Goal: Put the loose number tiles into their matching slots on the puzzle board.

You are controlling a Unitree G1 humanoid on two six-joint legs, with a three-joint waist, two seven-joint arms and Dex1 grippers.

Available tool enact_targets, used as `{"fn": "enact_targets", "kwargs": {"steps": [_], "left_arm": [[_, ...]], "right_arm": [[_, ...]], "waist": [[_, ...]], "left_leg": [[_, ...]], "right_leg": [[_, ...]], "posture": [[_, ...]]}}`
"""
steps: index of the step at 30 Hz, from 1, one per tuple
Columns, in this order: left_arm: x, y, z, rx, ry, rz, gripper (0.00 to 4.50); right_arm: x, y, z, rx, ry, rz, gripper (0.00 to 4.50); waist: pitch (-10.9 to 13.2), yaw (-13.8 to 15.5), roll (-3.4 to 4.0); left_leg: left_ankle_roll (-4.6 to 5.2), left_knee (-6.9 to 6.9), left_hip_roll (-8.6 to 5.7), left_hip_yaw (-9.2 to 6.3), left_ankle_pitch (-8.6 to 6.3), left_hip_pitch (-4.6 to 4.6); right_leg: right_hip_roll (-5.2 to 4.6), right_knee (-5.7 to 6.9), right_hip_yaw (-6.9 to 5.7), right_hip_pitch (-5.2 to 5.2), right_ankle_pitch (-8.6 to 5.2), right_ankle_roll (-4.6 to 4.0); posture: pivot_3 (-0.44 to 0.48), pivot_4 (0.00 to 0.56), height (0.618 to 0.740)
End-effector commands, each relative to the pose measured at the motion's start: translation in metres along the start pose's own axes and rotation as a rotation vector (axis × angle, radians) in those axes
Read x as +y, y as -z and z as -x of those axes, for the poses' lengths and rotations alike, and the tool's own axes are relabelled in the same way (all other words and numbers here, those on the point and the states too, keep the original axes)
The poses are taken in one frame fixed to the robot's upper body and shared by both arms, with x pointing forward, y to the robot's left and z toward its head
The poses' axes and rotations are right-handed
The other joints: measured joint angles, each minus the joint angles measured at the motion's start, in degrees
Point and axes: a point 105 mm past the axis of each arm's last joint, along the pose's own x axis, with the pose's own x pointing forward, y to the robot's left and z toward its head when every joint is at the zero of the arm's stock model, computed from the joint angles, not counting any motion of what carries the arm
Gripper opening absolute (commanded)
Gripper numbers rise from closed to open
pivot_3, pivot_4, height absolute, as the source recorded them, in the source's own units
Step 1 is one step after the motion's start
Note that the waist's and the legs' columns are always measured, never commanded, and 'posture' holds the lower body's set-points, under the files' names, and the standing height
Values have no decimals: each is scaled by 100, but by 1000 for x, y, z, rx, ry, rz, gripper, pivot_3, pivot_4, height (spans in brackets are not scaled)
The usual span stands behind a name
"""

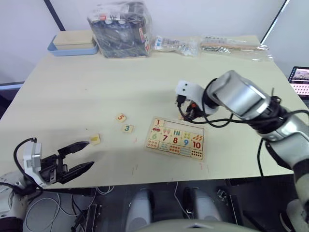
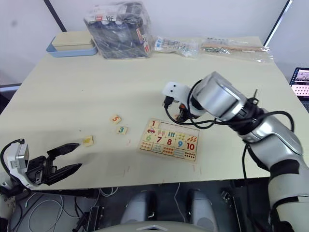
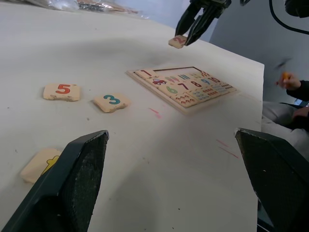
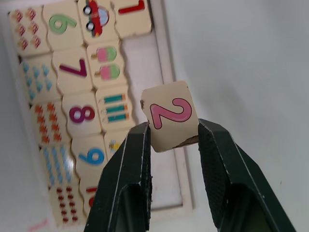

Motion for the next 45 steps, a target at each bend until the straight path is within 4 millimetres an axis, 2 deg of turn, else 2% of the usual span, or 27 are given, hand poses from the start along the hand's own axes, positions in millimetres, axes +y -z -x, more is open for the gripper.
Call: {"fn": "enact_targets", "kwargs": {"steps": [1, 8, 19, 45], "left_arm": [[-5, -8, 2, -27, 28, -43, 4500], [-8, -8, 2, -35, 26, -47, 4500], [-10, -8, -2, -47, 33, -47, 4500], [-11, -6, -7, -48, 34, -40, 4500]], "right_arm": [[-1, -14, -2, -24, 31, 30, 844], [7, -26, -15, -48, 11, 28, 844], [9, -23, -31, -66, 22, -31, 844], [20, -21, -40, -67, -3, -74, 844]], "waist": [[1, 2, 2], [1, 0, 2], [0, -7, 1], [0, -16, 0]], "left_leg": [[0, 1, 0, 0, 0, 0], [0, 4, 0, -2, 0, 0], [0, 6, 0, -4, 1, 0], [-1, 6, 2, -7, 2, 0]], "right_leg": [[0, 0, 0, 0, 1, 1], [0, 1, -2, 5, 2, 4], [2, 5, -3, 8, 3, 5], [6, 8, -5, 10, 3, 5]], "posture": [[0, 150, 740], [0, 150, 740], [0, 150, 740], [0, 150, 740]]}}
